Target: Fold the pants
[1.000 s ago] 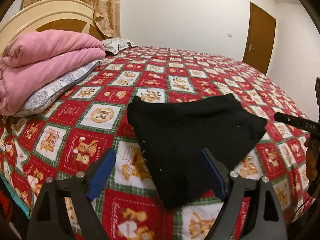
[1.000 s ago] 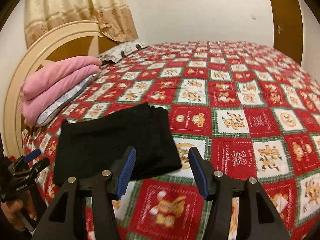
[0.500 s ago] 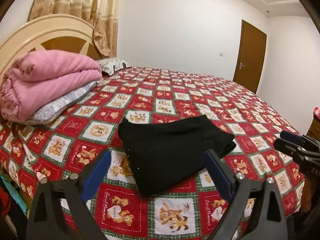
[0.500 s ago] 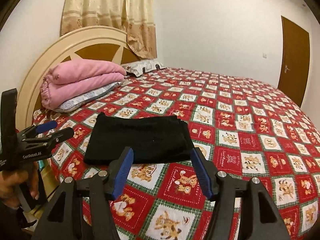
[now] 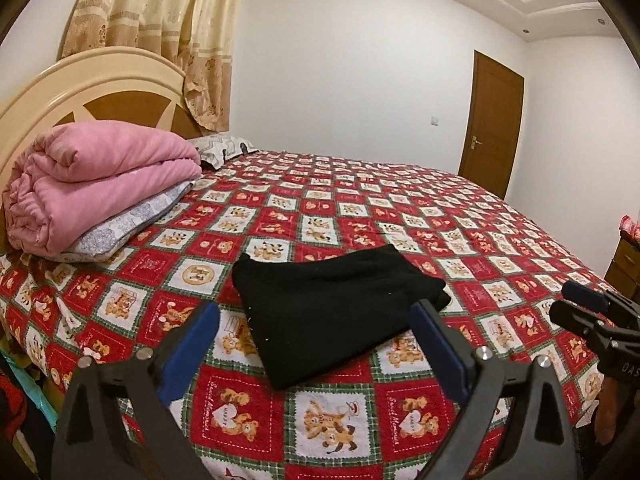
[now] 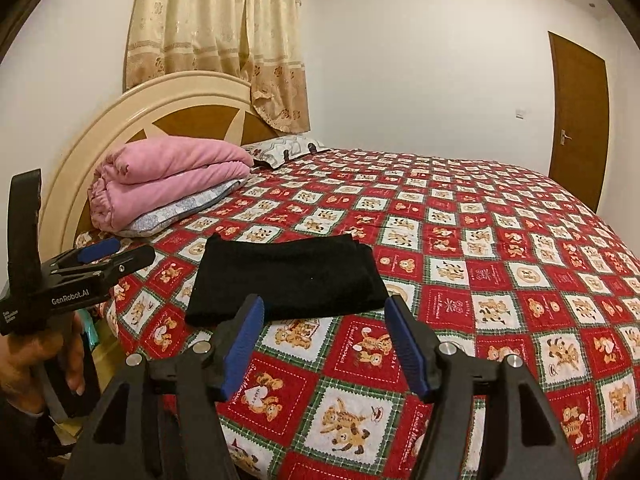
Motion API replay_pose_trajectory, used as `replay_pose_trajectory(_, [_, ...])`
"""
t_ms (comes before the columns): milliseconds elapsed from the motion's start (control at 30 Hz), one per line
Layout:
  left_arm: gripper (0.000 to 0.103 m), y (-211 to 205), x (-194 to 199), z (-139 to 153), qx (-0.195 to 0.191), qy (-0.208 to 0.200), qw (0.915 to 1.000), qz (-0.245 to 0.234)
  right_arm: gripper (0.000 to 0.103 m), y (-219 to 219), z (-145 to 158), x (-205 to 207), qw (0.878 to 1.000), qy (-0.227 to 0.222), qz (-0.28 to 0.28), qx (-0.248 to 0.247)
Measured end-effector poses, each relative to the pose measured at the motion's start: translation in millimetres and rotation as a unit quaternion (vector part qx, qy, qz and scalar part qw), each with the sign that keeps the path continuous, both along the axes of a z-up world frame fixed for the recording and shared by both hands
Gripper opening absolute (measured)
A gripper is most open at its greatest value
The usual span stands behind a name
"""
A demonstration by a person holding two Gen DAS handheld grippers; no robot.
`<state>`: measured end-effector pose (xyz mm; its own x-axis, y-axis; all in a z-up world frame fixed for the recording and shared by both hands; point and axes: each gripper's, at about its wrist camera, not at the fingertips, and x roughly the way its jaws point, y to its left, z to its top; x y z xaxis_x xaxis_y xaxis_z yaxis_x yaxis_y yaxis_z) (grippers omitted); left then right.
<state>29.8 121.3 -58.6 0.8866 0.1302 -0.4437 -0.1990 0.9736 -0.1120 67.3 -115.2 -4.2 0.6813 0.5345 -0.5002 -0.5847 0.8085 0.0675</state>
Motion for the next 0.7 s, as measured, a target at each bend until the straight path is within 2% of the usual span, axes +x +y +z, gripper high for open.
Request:
replay_pose_trajectory(233, [0.1, -6.9, -6.2, 1.8, -0.001, -0.004, 1.0, -0.004, 0.066, 1.1, 5.4, -12.4, 1.0, -0.017, 0.007, 0.0])
replay_pose_trajectory(367, [0.1, -10.8, -8.3, 4.4, 0.004, -0.008, 0.9999, -0.006, 0.072, 1.4, 9.6, -16.2, 1.0, -0.026, 0.01, 0.002])
replay_pose_trajectory(433, [0.103, -12.0, -9.5, 5.9, 0.007, -0.014, 0.9999, -0.004, 0.073, 1.1, 10.6, -17.3, 1.0, -0.027, 0.01, 0.002])
replay_pose_trajectory(700, [0.103, -17.5, -14.3, 12.7, 0.021, -0.025, 0.9995, -0.004, 0.073, -4.3, 19.1, -21.5, 0.999, -0.042, 0.0, 0.007])
